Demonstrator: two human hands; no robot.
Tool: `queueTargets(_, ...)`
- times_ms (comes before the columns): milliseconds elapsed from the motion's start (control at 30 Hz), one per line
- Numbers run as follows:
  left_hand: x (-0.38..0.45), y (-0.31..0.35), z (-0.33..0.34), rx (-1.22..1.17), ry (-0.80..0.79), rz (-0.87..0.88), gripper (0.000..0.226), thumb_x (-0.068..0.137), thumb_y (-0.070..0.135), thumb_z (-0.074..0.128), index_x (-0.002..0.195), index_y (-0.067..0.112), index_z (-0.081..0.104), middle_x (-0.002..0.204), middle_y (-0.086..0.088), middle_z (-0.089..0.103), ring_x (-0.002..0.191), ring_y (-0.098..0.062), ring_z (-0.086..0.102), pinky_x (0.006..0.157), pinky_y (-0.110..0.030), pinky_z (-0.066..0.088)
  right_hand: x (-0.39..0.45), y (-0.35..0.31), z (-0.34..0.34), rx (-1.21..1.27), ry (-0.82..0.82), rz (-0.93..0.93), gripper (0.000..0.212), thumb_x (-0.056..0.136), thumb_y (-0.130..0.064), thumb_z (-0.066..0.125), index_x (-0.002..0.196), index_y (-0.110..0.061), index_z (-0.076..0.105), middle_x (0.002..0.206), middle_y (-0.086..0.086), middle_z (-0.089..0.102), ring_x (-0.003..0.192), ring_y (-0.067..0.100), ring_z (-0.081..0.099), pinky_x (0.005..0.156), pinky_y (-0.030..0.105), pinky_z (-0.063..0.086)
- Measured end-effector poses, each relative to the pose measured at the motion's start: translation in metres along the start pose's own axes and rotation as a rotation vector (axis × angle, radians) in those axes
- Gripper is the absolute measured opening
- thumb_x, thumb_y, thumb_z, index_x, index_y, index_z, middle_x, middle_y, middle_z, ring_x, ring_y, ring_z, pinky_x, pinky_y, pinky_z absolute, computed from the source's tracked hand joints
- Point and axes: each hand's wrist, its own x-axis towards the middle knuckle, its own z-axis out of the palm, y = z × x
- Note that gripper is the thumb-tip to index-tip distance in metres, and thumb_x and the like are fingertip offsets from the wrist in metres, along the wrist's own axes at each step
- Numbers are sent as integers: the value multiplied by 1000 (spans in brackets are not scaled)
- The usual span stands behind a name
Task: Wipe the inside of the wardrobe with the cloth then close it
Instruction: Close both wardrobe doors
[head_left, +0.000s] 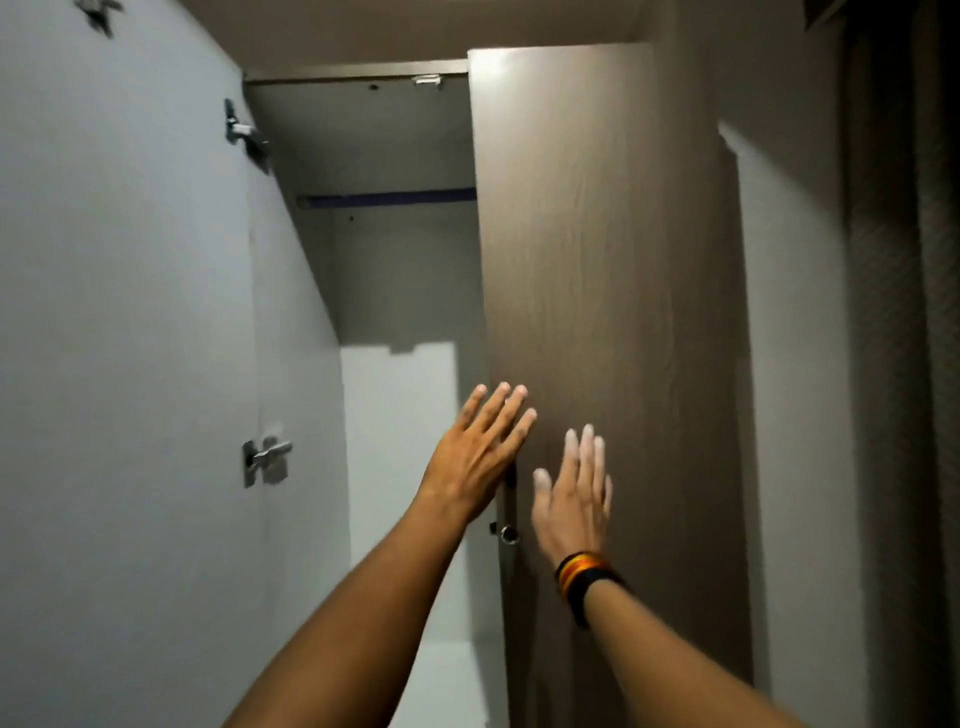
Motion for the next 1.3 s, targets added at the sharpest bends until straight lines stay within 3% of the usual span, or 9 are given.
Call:
queueTargets(100, -43, -22, -6, -117, 149, -272, 82, 93, 11, 55, 164, 12, 15, 172, -17, 8, 159, -34, 5, 128, -52, 4, 17, -24, -30, -84, -62, -201, 60, 98, -30, 35, 154, -11, 27, 166, 8, 16, 153, 24, 11, 120, 55, 17)
queueTargets(200, -84, -44, -27, -234, 255, -506, 75, 97, 22, 51, 163, 8, 18, 171, -18, 9, 159, -34, 7, 128, -52, 9, 37, -83, -57, -113, -74, -500, 52, 101, -27, 37, 150, -10, 37, 162, 10, 28, 151, 26, 23, 118, 55, 24)
queueTargets(533, -255, -121, -116, -489, 827, -1237, 70, 106, 21, 43, 163, 1, 8, 171, -20, -4, 160, -31, -8, 128, -51, -5, -61, -396, -77, 116, 79, -1380, 41, 98, -33, 42, 128, -15, 62, 146, 10, 53, 137, 29, 47, 112, 46, 34)
queueTargets(667, -317, -146, -111, -719, 777, -1469, 66, 103, 28, 39, 163, 8, 21, 171, -13, 17, 159, -25, 15, 129, -42, 11, -120, -475, -66, 0, -50, -1711, 35, 97, -36, 43, 99, -17, 72, 110, 8, 73, 111, 30, 65, 102, 44, 41)
queueTargets(833, -359, -134, -95, -1045, 491, -1462, 49, 110, 36, 33, 154, 17, 44, 157, -5, 46, 145, -22, 43, 114, -31, 32, -136, -495, -59, -547, -470, -1484, 27, 95, -27, 49, 107, -15, 70, 113, 10, 71, 103, 32, 67, 79, 33, 46)
queueTargets(967, -365, -138, -93, -1021, 538, -1440, 44, 110, 34, 35, 140, 15, 61, 139, -7, 63, 127, -19, 58, 111, -37, 45, -133, -483, -61, -571, -491, -1434, 23, 95, -23, 51, 105, -13, 68, 100, 10, 70, 84, 31, 63, 73, 33, 47)
queueTargets(1067, -348, -133, -93, -1046, 576, -1369, 40, 110, 33, 36, 122, 13, 69, 115, -4, 70, 101, -11, 63, 89, -28, 52, -125, -463, -73, -580, -546, -1391, 24, 96, -20, 54, 110, -8, 68, 86, 7, 57, 74, 25, 53, 65, 32, 42)
queueTargets(1200, -307, -109, -87, -1101, 614, -1310, 41, 109, 32, 35, 100, 6, 65, 90, -12, 67, 76, -18, 59, 70, -40, 52, -106, -427, -99, -624, -606, -1373, 18, 95, -21, 56, 104, -10, 68, 86, 7, 56, 72, 26, 54, 64, 32, 46)
queueTargets(1300, -270, -73, -84, -1197, 648, -1277, 38, 109, 29, 38, 83, 11, 58, 74, -10, 57, 65, -12, 50, 60, -33, 45, -88, -392, -119, -762, -611, -1399, 14, 96, -20, 56, 103, -12, 64, 88, 9, 56, 74, 27, 53, 73, 35, 50)
